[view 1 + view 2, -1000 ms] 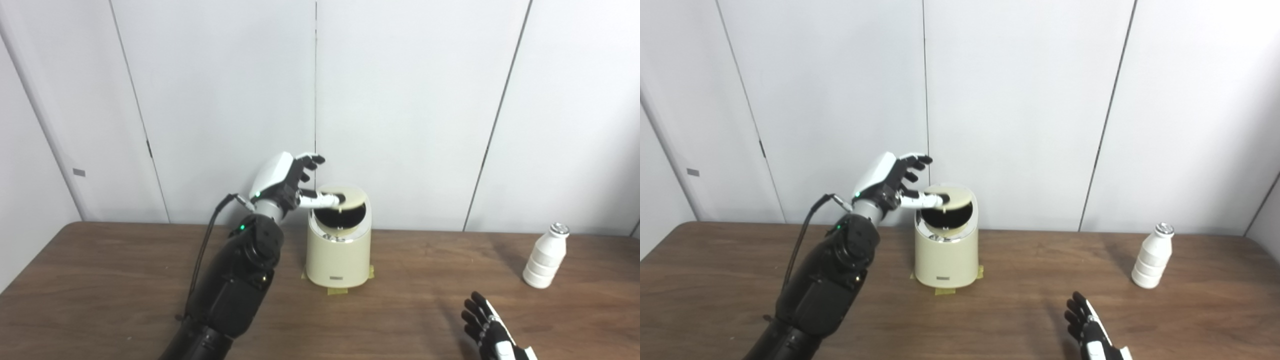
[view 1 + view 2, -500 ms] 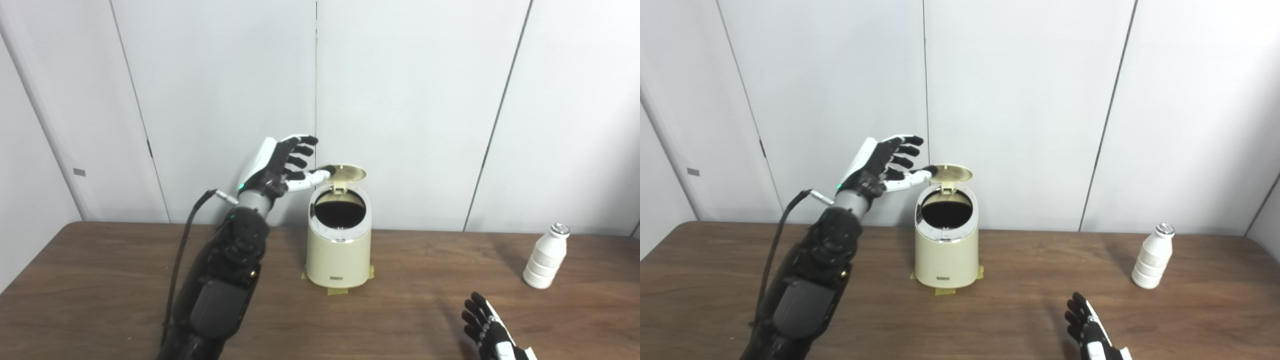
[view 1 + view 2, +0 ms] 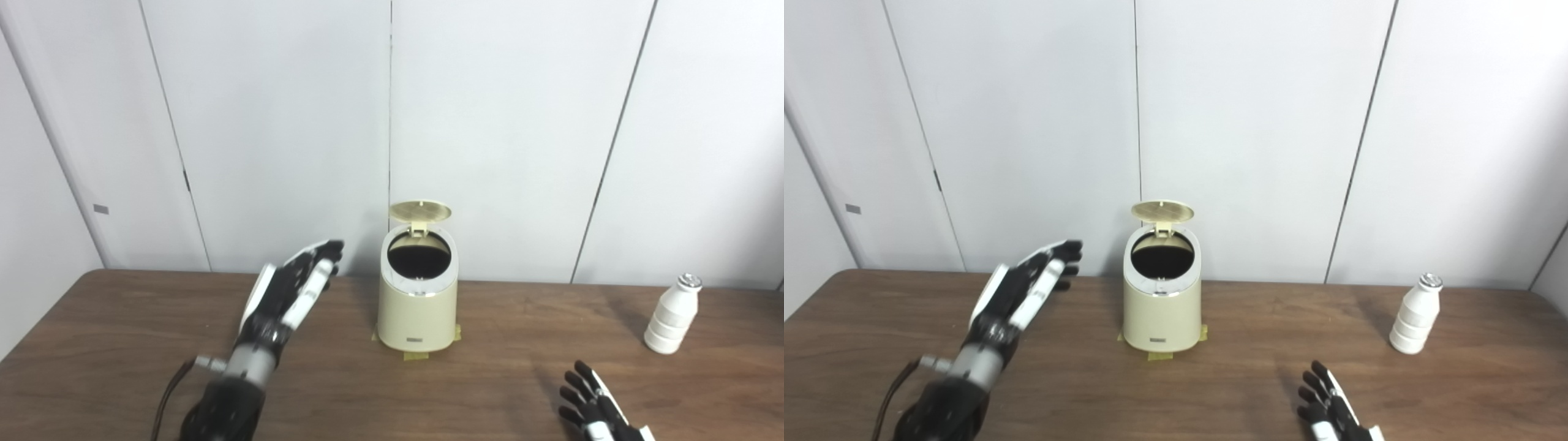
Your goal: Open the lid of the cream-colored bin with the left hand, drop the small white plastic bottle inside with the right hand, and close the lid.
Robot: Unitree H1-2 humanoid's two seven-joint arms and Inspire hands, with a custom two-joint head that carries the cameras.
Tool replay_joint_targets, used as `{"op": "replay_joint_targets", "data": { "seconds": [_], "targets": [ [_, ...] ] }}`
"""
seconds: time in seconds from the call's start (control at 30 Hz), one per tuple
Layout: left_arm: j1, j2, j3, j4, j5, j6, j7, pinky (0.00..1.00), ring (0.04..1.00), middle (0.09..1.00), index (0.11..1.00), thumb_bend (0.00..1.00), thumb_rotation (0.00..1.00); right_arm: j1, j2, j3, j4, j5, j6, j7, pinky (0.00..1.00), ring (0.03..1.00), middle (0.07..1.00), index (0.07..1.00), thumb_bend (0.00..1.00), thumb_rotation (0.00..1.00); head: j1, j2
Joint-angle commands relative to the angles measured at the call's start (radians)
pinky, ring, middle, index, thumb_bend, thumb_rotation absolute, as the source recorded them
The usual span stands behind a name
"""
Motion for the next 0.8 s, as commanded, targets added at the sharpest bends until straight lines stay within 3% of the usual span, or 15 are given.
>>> {"op": "replay_joint_targets", "data": {
  "seconds": [0.0, 0.1, 0.2, 0.33, 0.5, 0.57, 0.6, 0.77],
  "targets": [
    [0.011, -0.012, 0.004, -0.065, -0.014, -0.052, 0.021, 0.8, 0.826, 0.845, 0.865, 0.37, 0.88, 0.13, 0.004, 0.0, -0.054, 0.027, -0.002, 0.006, 0.83, 0.912, 0.937, 0.953, 0.57, 0.58, -0.005, 0.003],
    [0.092, -0.016, 0.005, -0.1, -0.021, -0.074, 0.024, 0.81, 0.837, 0.86, 0.881, 0.39, 0.89, 0.121, 0.001, -0.014, -0.079, 0.027, 0.01, -0.002, 0.82, 0.922, 0.943, 0.954, 0.6, 0.51, -0.008, 0.009],
    [0.153, -0.019, 0.005, -0.121, -0.03, -0.096, 0.024, 0.82, 0.839, 0.864, 0.897, 0.39, 0.91, 0.116, -0.001, -0.031, -0.105, 0.018, 0.022, -0.012, 0.74, 0.892, 0.928, 0.936, 0.6, 0.39, -0.008, 0.013],
    [0.227, -0.044, 0.02, -0.138, -0.07, -0.106, 0.039, 0.85, 0.861, 0.877, 0.909, 0.44, 0.87, 0.107, -0.015, -0.06, -0.129, 0.009, 0.033, -0.018, 0.73, 0.894, 0.931, 0.931, 0.6, 0.26, -0.012, 0.018],
    [0.274, -0.07, 0.022, -0.125, -0.082, -0.127, 0.06, 0.88, 0.878, 0.89, 0.914, 0.45, 0.87, 0.085, -0.056, -0.112, -0.116, 0.003, 0.003, -0.007, 0.71, 0.872, 0.921, 0.93, 0.64, 0.2, -0.031, 0.024],
    [0.29, -0.072, 0.019, -0.123, -0.078, -0.131, 0.063, 0.88, 0.878, 0.893, 0.916, 0.47, 0.88, 0.078, -0.071, -0.136, -0.113, 0.007, -0.013, 0.001, 0.75, 0.872, 0.92, 0.935, 0.66, 0.17, -0.031, 0.024],
    [0.295, -0.071, 0.019, -0.122, -0.081, -0.131, 0.062, 0.87, 0.879, 0.895, 0.917, 0.48, 0.88, 0.073, -0.076, -0.149, -0.118, 0.009, -0.006, 0.003, 0.76, 0.87, 0.917, 0.934, 0.67, 0.17, -0.069, 0.028],
    [0.288, -0.047, 0.025, -0.111, -0.097, -0.137, 0.054, 0.89, 0.888, 0.909, 0.928, 0.48, 0.87, 0.051, -0.085, -0.197, -0.147, -0.001, 0.041, 0.002, 0.73, 0.825, 0.896, 0.886, 0.79, 0.26, -0.161, 0.034]
  ]
}}
